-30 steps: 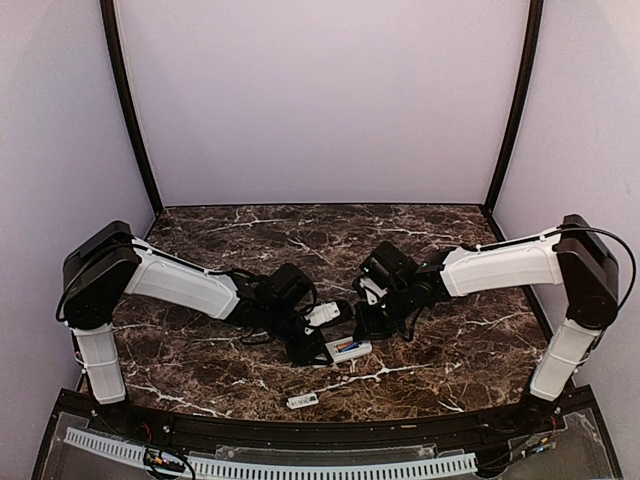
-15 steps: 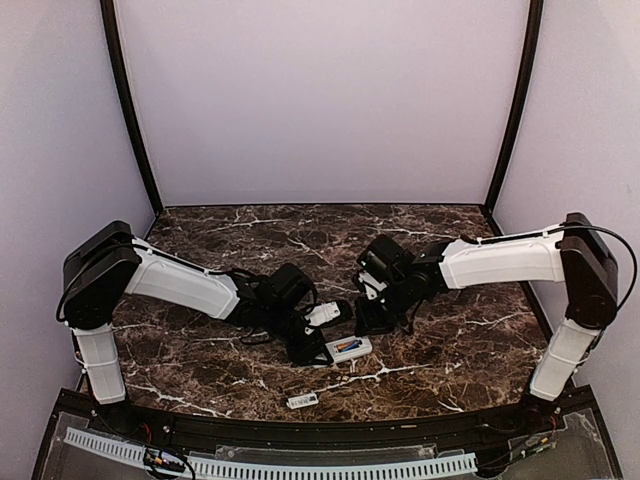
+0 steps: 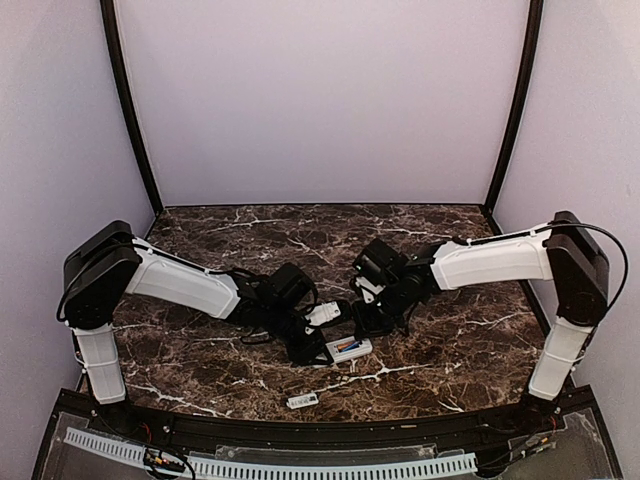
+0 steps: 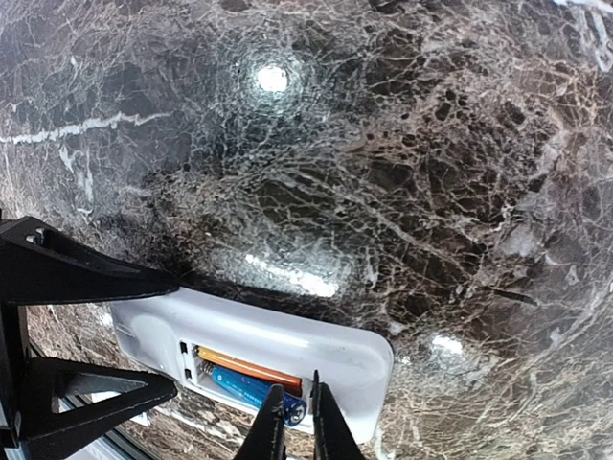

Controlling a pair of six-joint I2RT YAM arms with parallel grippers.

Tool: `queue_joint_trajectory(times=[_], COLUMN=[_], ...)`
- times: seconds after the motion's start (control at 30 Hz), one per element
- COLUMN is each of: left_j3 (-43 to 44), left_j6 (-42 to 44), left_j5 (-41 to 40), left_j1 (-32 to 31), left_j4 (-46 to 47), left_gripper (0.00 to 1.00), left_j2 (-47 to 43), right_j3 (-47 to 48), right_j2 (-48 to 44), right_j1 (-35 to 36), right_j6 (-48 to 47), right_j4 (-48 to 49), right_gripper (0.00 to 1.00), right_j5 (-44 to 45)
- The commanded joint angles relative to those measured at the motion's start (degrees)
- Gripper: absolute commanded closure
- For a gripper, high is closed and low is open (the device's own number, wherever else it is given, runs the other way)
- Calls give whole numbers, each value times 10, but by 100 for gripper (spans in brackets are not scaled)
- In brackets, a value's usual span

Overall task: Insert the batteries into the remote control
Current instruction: Load the battery into the battery compartment.

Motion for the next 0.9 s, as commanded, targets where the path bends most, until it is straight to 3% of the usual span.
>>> queue_joint_trajectory(times=[0.0,0.2,0.53,0.87], left_j3=[-25,-24,-21,-19], left_j6=[-6,-6,-6,-5], left_j5=[-9,-10,-11,-10], left_j1=[-10,-9,-10,-9], left_j4=[-96,-98,-101,-104], left_gripper=[70,71,73,73], left_j2=[57,60,63,65], right_j3=[-10,-26,-49,-6], right_j2=[9,5,4,-12], right_j1=[1,1,11,3], right_j6=[2,11,35,8], right_j4=[10,20,49,-5], right_gripper=[91,99,100,86], right_j5=[-11,-22,-27,20])
